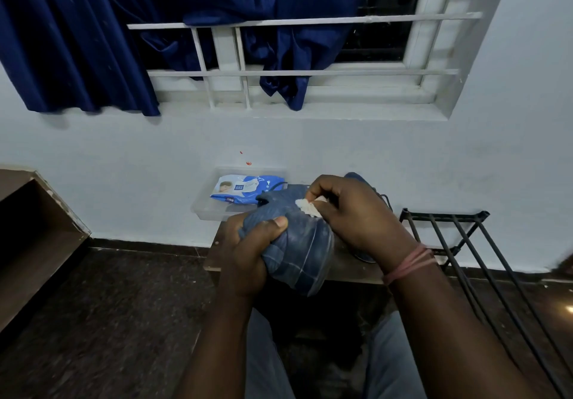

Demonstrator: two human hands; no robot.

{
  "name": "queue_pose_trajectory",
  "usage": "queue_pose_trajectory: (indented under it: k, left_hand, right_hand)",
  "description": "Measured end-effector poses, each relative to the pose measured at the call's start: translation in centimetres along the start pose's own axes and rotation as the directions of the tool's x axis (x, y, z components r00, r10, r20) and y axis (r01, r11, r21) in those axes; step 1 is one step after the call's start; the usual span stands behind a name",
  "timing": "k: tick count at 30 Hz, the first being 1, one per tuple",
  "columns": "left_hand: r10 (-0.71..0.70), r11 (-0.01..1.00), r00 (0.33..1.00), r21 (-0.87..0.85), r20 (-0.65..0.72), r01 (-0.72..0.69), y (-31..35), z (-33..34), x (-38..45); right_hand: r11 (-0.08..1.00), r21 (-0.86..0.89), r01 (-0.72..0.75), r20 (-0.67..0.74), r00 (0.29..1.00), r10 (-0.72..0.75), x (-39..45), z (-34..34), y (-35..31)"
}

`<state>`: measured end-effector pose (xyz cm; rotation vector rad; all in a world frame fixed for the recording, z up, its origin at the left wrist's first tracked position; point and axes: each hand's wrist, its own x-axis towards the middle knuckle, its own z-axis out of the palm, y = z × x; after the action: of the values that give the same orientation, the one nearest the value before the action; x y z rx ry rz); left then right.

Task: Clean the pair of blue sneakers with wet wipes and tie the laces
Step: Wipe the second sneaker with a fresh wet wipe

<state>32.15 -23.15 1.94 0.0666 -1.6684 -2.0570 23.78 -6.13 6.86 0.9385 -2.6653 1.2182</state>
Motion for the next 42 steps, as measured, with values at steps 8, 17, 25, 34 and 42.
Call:
queue_pose_trajectory:
  k: [8,17,25,34,42]
  left_hand:
    - [-0.316,0.935,0.948,-0.181,-0.026,0.306,1.4,3.9,2.8]
    - [-0.593,0.638,0.805,-0.6,0.016,0.482,2.5,5.1,5.1]
    - [-0.664,0.517,0.746,-0.75,-0.047,0.413,1.3,4.6,4.8]
    - [-0.726,0.48,0.658,-0.832,-0.199,0.278,-3.3,-0.3,2.7]
    - [-0.842,0.472,0.4,-0.855,-0.363,0.216,-8.9,-2.8,1.8]
  right_hand:
    - [0.871,0.472,-0.132,-0.445,0.818,0.365,-3.4,1.4,3.2]
    - [0.97,0.195,0.144,-0.556,0.831,-0.012,-2.0,1.2,0.0]
    - [0.968,-0.181,0.172,-0.546,0.801,-0.245,-2.6,7.1,1.7]
    - [0.978,0.144,-0.151,-0.536,0.819,0.205,-6.4,9.3,6.7]
    - [0.546,0.714,-0.438,-0.147,0.669,0.728,-8.9,12.9,7.2]
